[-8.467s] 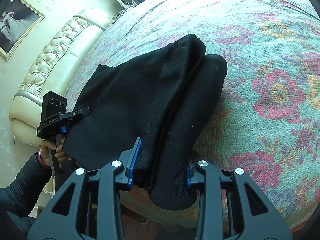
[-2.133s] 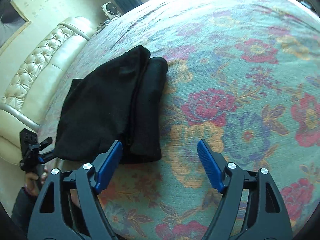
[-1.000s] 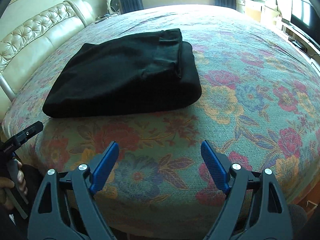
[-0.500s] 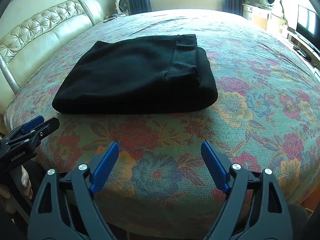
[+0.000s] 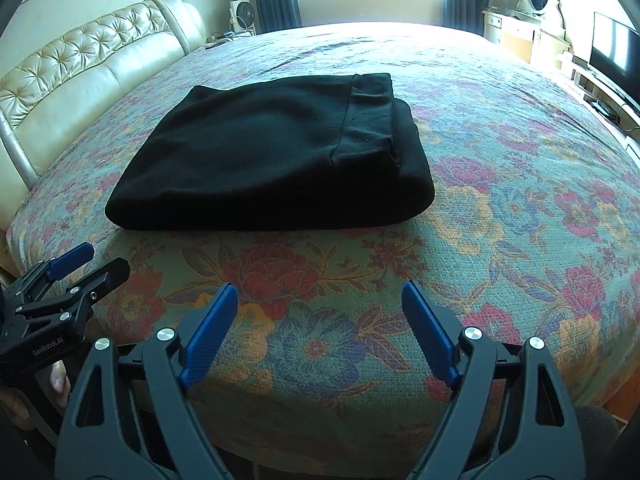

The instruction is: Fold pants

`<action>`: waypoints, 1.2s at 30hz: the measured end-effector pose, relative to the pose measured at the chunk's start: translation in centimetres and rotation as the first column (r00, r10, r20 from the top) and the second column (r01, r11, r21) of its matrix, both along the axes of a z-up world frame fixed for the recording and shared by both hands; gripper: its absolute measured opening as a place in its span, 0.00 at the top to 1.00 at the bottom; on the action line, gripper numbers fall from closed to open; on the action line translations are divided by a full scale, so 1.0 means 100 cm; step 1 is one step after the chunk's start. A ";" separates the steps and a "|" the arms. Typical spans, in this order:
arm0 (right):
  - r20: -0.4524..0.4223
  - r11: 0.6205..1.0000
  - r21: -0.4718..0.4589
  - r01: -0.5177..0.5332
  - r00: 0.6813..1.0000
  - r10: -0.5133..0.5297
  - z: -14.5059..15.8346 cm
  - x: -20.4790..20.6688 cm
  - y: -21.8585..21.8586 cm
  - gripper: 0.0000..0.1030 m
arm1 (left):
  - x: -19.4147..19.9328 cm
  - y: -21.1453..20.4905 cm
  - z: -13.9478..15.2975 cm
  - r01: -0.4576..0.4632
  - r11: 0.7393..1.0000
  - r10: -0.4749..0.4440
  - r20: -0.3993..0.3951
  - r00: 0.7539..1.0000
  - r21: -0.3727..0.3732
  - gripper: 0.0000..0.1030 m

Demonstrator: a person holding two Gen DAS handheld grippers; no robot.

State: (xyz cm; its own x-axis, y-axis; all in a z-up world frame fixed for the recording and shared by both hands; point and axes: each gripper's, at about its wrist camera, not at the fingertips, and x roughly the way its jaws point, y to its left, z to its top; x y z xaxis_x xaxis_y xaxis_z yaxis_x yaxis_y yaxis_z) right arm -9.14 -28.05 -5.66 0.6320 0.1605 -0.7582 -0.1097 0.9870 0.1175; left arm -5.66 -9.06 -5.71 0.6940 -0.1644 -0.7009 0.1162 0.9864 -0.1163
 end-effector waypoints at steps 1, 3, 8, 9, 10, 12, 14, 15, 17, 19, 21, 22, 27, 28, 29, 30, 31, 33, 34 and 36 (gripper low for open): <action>0.000 1.000 0.002 0.000 1.000 0.000 0.000 0.000 0.000 0.18 | 0.001 0.000 -0.001 -0.005 1.000 0.005 -0.013 1.000 -0.002 0.16; -0.003 1.000 0.003 0.000 1.000 0.000 -0.001 0.001 -0.001 0.18 | 0.001 0.003 -0.002 -0.028 1.000 0.028 -0.022 0.999 -0.011 0.16; -0.009 1.000 0.001 -0.005 1.000 0.005 -0.003 0.001 -0.001 0.18 | 0.001 0.013 -0.005 -0.048 0.998 0.047 -0.026 0.999 -0.045 0.13; -0.011 1.000 0.001 -0.007 1.000 0.007 -0.003 0.001 0.000 0.18 | 0.002 0.014 -0.006 -0.053 0.998 0.051 -0.031 0.998 -0.044 0.13; -0.012 1.000 0.000 -0.008 1.000 0.008 -0.003 0.001 0.000 0.18 | 0.003 0.016 -0.007 -0.056 0.997 0.055 -0.038 0.998 -0.045 0.13; -0.012 1.000 -0.001 -0.010 1.000 0.010 -0.004 0.001 0.001 0.18 | 0.005 0.018 -0.009 -0.061 0.997 0.058 -0.059 0.997 -0.056 0.13; -0.013 1.000 0.000 -0.012 1.000 0.012 -0.004 0.001 0.002 0.18 | 0.007 0.021 -0.009 -0.068 0.996 0.063 -0.074 0.995 -0.064 0.13; -0.012 1.000 0.002 -0.013 1.000 0.013 -0.003 0.000 0.002 0.18 | 0.007 0.021 -0.009 -0.071 0.996 0.066 -0.074 0.995 -0.062 0.13; -0.011 1.000 0.001 -0.014 1.000 0.014 -0.003 0.000 0.003 0.18 | 0.008 0.021 -0.008 -0.080 0.996 0.076 -0.074 0.994 -0.046 0.13; -0.012 1.000 0.002 -0.015 1.000 0.015 -0.003 0.000 0.003 0.18 | 0.009 0.020 -0.007 -0.086 0.996 0.084 -0.076 0.994 -0.031 0.13; -0.012 1.000 0.003 -0.014 1.000 0.014 -0.003 -0.001 0.004 0.18 | 0.011 0.020 -0.006 -0.087 0.996 0.085 -0.082 0.993 -0.022 0.13; -0.012 1.000 0.003 -0.015 1.000 0.015 -0.002 -0.001 0.004 0.18 | 0.012 0.019 -0.005 -0.082 0.996 0.080 -0.089 0.993 -0.022 0.13; -0.009 1.000 0.006 -0.016 1.000 0.016 -0.001 -0.002 0.004 0.18 | 0.009 0.016 0.000 -0.092 0.996 0.090 -0.075 0.993 -0.019 0.13; -0.008 1.000 0.007 -0.016 1.000 0.016 -0.001 -0.003 0.004 0.18 | 0.008 0.015 0.001 -0.095 0.995 0.095 -0.060 0.994 -0.001 0.13; -0.008 1.000 0.009 -0.015 1.000 0.015 0.000 -0.003 0.004 0.18 | 0.006 0.013 0.002 -0.096 0.995 0.097 -0.048 0.994 0.020 0.13; -0.008 1.000 0.009 -0.015 1.000 0.015 0.000 -0.004 0.004 0.18 | 0.005 0.011 0.003 -0.097 0.994 0.098 -0.039 0.994 0.044 0.13; -0.010 1.000 0.010 -0.016 1.000 0.016 0.000 -0.004 0.004 0.18 | 0.005 0.010 0.003 -0.100 0.993 0.102 -0.034 0.994 0.065 0.13; -0.011 1.000 0.013 -0.016 1.000 0.016 0.000 -0.004 0.004 0.18 | 0.004 0.009 0.002 -0.102 0.991 0.104 -0.028 0.994 0.086 0.13; -0.012 1.000 0.013 -0.017 1.000 0.017 -0.001 -0.005 0.004 0.18 | 0.003 0.009 0.002 -0.102 0.991 0.104 -0.027 0.994 0.089 0.13; -0.016 1.000 0.011 -0.020 1.000 0.020 -0.001 -0.005 0.005 0.18 | 0.003 0.009 0.001 -0.107 0.990 0.110 -0.031 0.993 0.096 0.13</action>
State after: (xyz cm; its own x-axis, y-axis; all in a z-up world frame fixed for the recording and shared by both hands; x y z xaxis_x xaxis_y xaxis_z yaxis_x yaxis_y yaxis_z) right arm -9.65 -27.57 -5.77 0.6165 0.1808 -0.7663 -0.1273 0.9834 0.1297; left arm -5.36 -8.17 -5.61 0.6783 -0.0216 -0.7344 0.0053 0.9997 -0.0245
